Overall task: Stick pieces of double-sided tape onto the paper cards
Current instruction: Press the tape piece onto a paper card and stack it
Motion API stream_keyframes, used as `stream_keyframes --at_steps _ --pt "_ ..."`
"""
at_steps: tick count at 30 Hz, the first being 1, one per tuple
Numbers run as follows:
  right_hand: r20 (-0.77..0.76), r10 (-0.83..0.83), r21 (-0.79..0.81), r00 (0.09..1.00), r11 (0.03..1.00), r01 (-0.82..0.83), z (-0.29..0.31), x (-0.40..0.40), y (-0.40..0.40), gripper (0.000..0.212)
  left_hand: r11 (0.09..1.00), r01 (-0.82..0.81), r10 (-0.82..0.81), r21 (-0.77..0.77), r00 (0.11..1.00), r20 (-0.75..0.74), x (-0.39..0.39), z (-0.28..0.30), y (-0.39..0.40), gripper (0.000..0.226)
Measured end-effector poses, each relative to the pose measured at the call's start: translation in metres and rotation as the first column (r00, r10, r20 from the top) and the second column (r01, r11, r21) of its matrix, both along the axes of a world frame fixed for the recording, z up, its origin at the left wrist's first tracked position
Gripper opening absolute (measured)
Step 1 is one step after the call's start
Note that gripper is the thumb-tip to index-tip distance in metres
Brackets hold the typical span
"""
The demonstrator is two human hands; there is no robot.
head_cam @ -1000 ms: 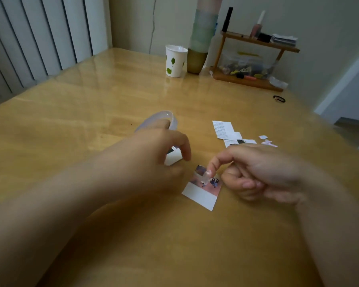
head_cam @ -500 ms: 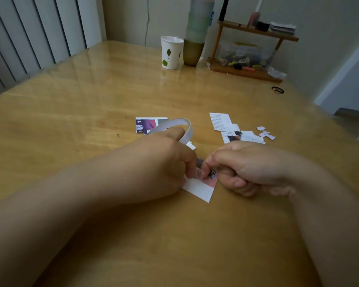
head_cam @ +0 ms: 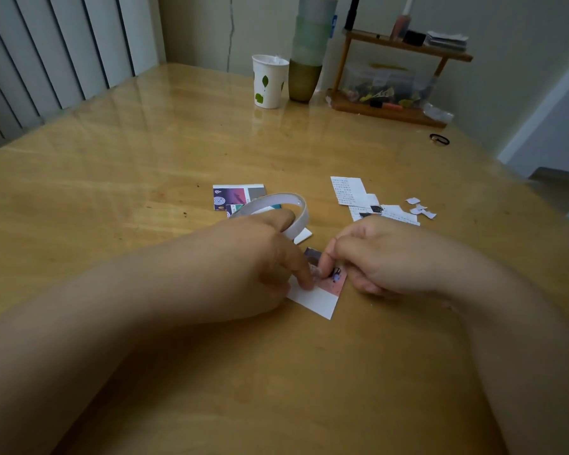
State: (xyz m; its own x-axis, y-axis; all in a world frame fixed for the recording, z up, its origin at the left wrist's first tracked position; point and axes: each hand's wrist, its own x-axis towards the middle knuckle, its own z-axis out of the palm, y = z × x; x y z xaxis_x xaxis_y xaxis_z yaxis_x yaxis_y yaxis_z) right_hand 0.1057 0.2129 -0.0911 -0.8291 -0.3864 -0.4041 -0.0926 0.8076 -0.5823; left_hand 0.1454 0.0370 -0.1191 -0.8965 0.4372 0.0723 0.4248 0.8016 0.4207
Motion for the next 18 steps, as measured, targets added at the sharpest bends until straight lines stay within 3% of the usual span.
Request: stream_keyframes --at_steps 10,14,18 --pt "-0.306 0.004 0.090 0.952 0.996 0.024 0.000 -0.002 0.008 0.029 0.999 0.022 -0.021 -0.039 0.999 0.024 -0.002 0.001 -0.001 0.033" --pt "-0.247 0.020 -0.022 0.969 0.999 -0.026 0.010 0.001 0.008 0.021 0.999 0.033 -0.033 -0.006 0.999 0.004 -0.001 0.003 -0.002 0.035" --pt "-0.205 0.097 0.029 0.974 0.995 -0.093 0.007 0.006 0.003 0.022 0.998 0.043 -0.043 -0.035 0.999 0.020 -0.002 0.002 -0.002 0.035"
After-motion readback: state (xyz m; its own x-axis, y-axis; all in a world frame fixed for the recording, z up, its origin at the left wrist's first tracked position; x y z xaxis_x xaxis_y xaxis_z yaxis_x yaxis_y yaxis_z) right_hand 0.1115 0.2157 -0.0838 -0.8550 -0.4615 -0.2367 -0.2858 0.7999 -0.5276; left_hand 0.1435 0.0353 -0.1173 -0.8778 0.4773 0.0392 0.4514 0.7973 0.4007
